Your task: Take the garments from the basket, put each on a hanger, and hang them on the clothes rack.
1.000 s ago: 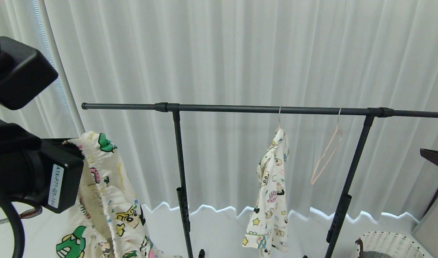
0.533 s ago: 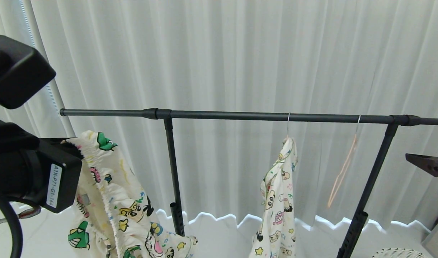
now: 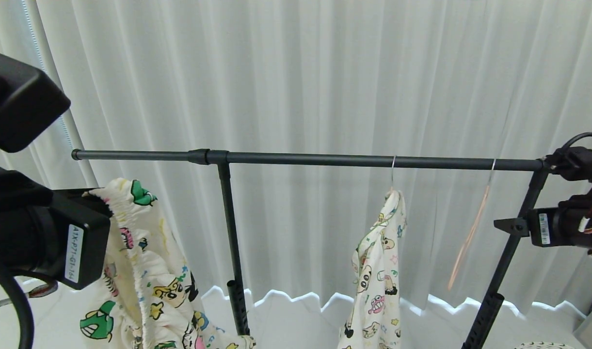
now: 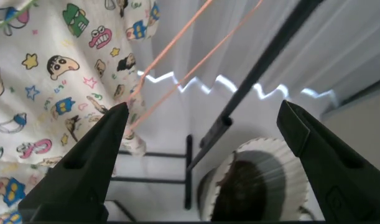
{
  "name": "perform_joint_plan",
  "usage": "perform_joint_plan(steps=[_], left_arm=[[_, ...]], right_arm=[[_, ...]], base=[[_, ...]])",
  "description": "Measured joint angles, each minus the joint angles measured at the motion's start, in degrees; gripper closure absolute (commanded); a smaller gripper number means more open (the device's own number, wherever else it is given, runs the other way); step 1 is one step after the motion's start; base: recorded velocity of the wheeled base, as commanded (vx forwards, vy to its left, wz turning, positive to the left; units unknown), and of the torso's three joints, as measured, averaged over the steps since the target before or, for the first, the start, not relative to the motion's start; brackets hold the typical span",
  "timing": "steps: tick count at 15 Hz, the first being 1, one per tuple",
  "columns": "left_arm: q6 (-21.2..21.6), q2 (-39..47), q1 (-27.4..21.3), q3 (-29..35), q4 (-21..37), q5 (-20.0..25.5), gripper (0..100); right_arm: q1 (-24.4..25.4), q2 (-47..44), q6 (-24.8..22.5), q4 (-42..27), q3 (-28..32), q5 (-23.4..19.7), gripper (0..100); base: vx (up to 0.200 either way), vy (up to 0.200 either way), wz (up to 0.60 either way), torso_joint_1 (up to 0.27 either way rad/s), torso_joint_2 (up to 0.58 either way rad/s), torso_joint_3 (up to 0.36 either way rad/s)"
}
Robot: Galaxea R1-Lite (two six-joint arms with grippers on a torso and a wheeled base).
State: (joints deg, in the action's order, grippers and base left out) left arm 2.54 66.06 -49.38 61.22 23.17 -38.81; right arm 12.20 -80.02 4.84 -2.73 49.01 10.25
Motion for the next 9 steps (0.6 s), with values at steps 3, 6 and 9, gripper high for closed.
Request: perform_joint_plan(steps=[3, 6, 9], left_arm=[[0.2, -0.5, 1.1, -3.3, -3.9, 0.0, 100], [0.3, -1.0, 1.7, -4.6, -4.1, 0.1, 100], [0.3, -1.2, 2.2, -4.8, -4.1, 0.1, 100]], right_arm=[[1.4, -7.5, 7.8, 0.6, 3.7, 0.7, 0], [2.3, -14.1, 13.2, 0.5, 6.9, 4.2, 0], [2.5, -16.5, 16.9, -3.1, 7.1, 4.5, 0]], base=[[0.0, 0.0, 0.0, 0.0, 0.0, 0.0], [0.0, 0.0, 0.0, 0.0, 0.0, 0.0], [0.0, 0.0, 0.0, 0.0, 0.0, 0.0]])
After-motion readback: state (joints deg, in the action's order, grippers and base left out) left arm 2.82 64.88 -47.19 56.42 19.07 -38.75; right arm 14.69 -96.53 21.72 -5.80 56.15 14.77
